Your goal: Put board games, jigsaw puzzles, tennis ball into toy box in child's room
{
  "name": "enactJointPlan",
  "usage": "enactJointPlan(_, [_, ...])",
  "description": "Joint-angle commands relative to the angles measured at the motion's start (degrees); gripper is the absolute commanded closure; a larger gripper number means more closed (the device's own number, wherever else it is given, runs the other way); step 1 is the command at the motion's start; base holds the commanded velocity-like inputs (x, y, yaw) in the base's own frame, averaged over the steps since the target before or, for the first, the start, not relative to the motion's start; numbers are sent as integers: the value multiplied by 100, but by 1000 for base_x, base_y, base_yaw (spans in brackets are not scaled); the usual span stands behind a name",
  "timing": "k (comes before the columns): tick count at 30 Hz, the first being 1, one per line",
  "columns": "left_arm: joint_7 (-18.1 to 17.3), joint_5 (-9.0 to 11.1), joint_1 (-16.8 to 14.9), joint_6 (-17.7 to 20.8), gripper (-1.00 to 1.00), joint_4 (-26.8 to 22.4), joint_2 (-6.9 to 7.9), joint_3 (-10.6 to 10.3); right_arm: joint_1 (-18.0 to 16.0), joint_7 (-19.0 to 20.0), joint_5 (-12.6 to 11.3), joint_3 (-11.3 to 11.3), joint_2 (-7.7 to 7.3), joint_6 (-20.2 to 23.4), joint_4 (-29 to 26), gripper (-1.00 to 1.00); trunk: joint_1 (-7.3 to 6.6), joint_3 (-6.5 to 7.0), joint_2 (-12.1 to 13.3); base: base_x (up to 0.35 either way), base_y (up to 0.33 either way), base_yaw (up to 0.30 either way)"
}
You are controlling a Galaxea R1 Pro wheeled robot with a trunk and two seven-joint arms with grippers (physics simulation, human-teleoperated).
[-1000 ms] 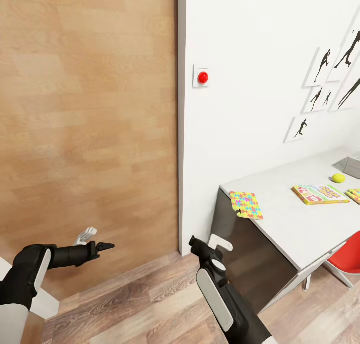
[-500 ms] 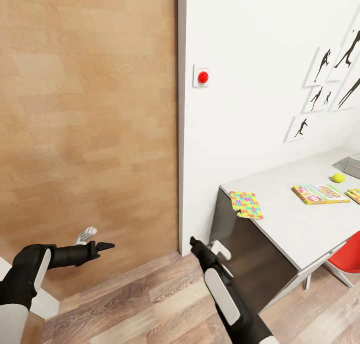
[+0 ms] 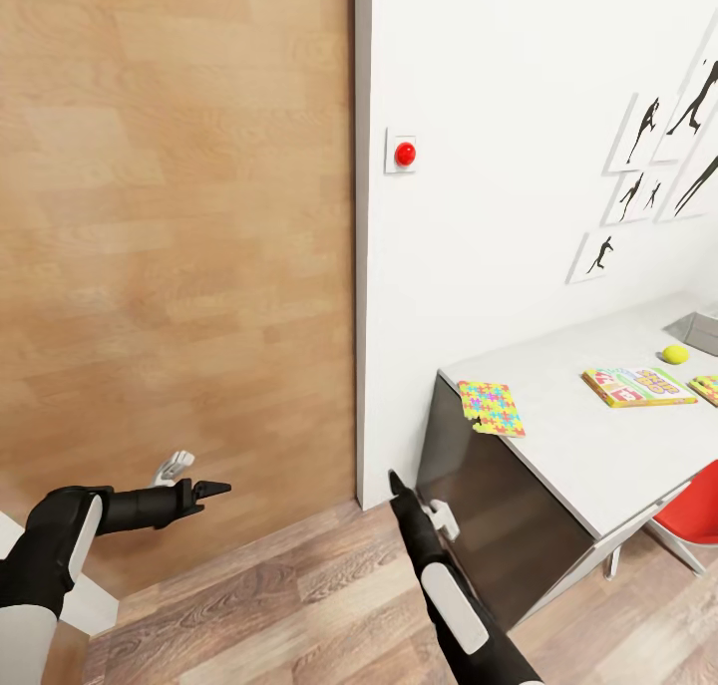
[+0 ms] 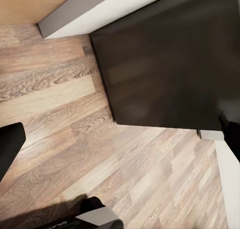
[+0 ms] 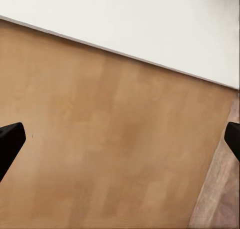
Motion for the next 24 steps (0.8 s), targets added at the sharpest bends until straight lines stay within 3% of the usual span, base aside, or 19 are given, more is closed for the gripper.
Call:
enactJointPlan(1, [-32,-18,-4,41,-100,-2,1,11,-6,-22,-73,6,0,-47,19,-100,1,-6,-5,0,0,0])
enactJointPlan(5, [-38,-18,-4,42,-100,-2,10,14,-7,-56,-335,-41,0,-81,58,-100,1,-6,-5,0,0,0])
enactJointPlan(7, [-52,-19,-4,47,-100,-2,21,12,-8,172,-870,-49,0,-91,79,-100,1,-6,-5,0,0,0])
enactJointPlan(10, [-63,-20,-4,45,-100,-2,29,8,-8,407,-1364,11,0,-94,96,-100,1,-6,-5,0,0,0])
enactJointPlan(13, [-67,-17,-4,45,-100,-2,32,4,-8,524,-1538,141,0,-88,84,-100,1,-6,-5,0,0,0])
enactJointPlan(17, [-70,-13,-4,46,-100,-3,34,3,-6,521,-1377,454,0,-82,83,-100,1,-6,-5,0,0,0])
enactJointPlan(24, [-70,-12,-4,45,-100,-2,42,7,-9,354,-1192,655,0,-34,42,-100,1,-6,-5,0,0,0])
